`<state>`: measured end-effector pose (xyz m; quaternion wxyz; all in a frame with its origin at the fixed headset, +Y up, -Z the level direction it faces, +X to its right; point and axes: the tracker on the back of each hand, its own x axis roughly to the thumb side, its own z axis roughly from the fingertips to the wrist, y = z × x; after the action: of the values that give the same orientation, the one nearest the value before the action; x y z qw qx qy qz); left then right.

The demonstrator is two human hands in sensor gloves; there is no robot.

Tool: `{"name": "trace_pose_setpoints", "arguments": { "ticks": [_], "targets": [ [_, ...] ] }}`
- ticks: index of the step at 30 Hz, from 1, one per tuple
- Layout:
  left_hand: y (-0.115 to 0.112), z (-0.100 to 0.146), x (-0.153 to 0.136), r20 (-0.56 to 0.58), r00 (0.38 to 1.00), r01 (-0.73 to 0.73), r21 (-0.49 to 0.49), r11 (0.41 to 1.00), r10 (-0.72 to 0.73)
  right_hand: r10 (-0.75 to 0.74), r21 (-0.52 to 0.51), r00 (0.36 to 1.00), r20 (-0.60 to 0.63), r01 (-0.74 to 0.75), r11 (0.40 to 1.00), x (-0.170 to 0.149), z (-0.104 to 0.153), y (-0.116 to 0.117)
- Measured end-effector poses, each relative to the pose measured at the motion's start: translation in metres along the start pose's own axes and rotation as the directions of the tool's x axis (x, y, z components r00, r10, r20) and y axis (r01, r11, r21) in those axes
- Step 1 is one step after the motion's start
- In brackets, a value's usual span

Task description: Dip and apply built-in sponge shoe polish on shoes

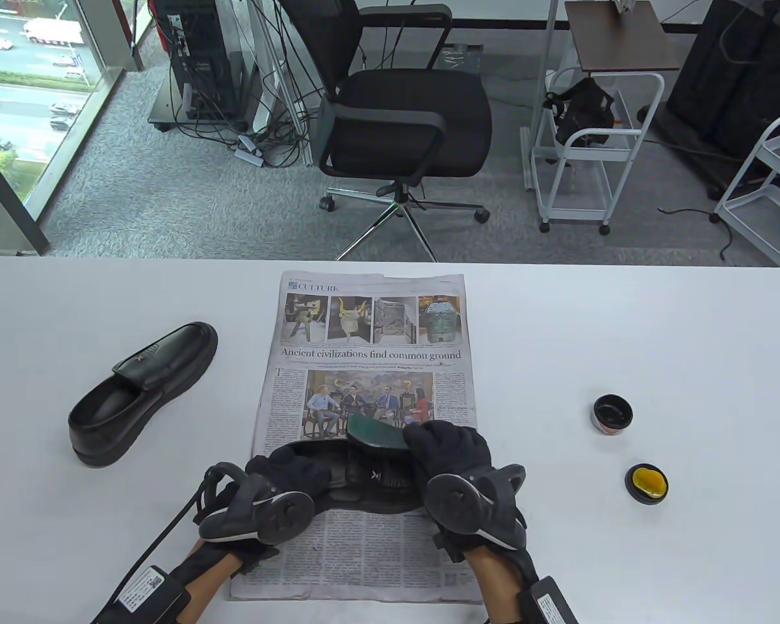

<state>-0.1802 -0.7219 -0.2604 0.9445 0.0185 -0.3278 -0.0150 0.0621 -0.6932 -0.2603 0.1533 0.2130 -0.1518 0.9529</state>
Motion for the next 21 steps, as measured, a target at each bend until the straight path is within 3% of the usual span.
{"name": "trace_pose_setpoints", "arguments": {
  "ticks": [3, 9, 15, 21],
  "targets": [
    [0.0, 0.0, 0.0, 0.002, 1.0, 0.001, 0.0, 1.0, -0.001, 0.051, 0.032, 0.999, -0.003, -0.051, 0.998, -0.001, 0.0, 0.003],
    [0.0, 0.0, 0.0, 0.002, 1.0, 0.001, 0.0, 1.0, -0.001, 0.081, 0.02, 0.985, -0.152, -0.079, 0.997, -0.025, 0.002, -0.005],
    [0.0, 0.0, 0.0, 0.0, 1.0, 0.001, -0.001, 1.0, -0.001, 0.036, -0.071, 0.938, -0.344, -0.064, 0.995, -0.06, 0.01, -0.028],
    [0.0, 0.0, 0.0, 0.001, 1.0, 0.001, -0.001, 1.0, -0.001, -0.058, -0.156, 0.846, -0.53, -0.029, 0.987, -0.098, 0.025, -0.056]
  ]
}}
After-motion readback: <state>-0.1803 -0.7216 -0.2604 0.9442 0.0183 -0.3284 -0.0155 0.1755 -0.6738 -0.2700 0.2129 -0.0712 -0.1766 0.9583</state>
